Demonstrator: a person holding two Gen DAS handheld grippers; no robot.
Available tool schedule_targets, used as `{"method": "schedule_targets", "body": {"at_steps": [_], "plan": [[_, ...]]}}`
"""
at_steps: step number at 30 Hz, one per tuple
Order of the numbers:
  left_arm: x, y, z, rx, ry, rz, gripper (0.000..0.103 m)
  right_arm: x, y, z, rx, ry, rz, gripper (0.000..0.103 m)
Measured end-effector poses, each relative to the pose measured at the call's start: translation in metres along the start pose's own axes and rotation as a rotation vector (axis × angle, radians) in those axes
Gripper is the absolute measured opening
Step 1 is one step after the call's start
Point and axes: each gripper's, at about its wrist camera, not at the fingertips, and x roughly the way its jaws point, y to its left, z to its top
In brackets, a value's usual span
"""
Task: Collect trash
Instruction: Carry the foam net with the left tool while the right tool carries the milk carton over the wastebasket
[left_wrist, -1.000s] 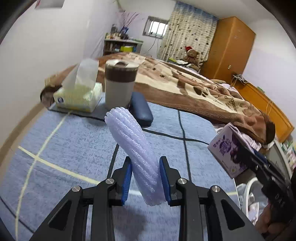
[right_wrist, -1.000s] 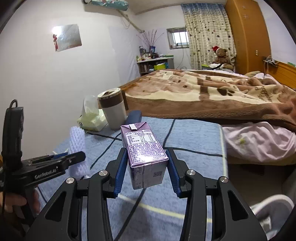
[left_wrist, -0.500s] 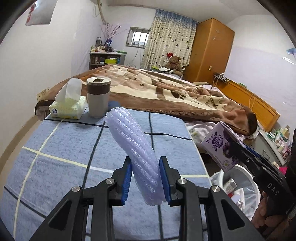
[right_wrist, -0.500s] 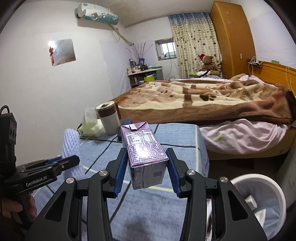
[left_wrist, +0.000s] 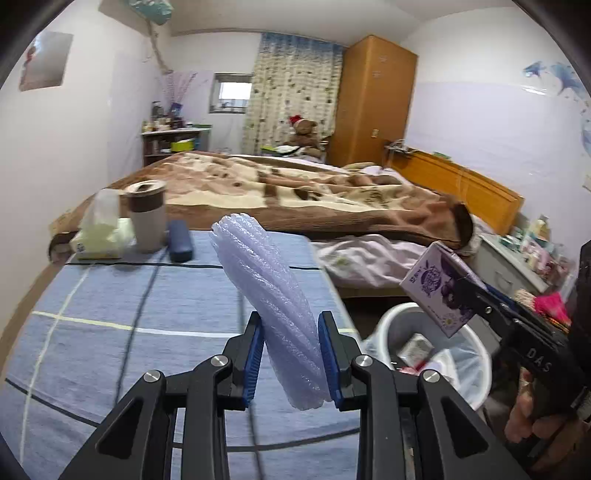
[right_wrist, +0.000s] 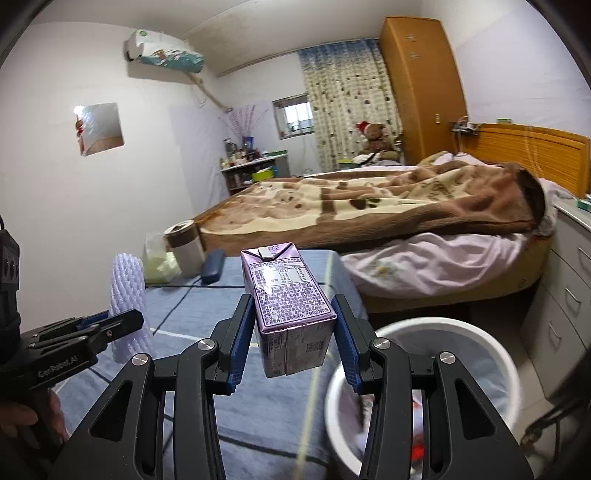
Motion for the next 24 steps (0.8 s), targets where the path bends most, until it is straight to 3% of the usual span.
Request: {"method": "schedule_targets", "body": {"at_steps": [12, 16, 24], "plan": [[0.003, -0.072, -0.012, 0.110, 0.009, -0.099, 0.030, -0.035, -0.041, -0.013, 0.065, -0.033, -0.152, 0.044], [0.014, -0.092, -0.018, 0.140, 0.036, -0.136, 0.030, -0.038, -0.056, -0.022, 0.085, -0.017, -0.226, 0.044], [0.044, -0.131, -0.034, 0.206, 0.107, -0.199, 0.030, -0.033, -0.081, -0.037, 0.132, 0.045, -0.285, 0.044]]}}
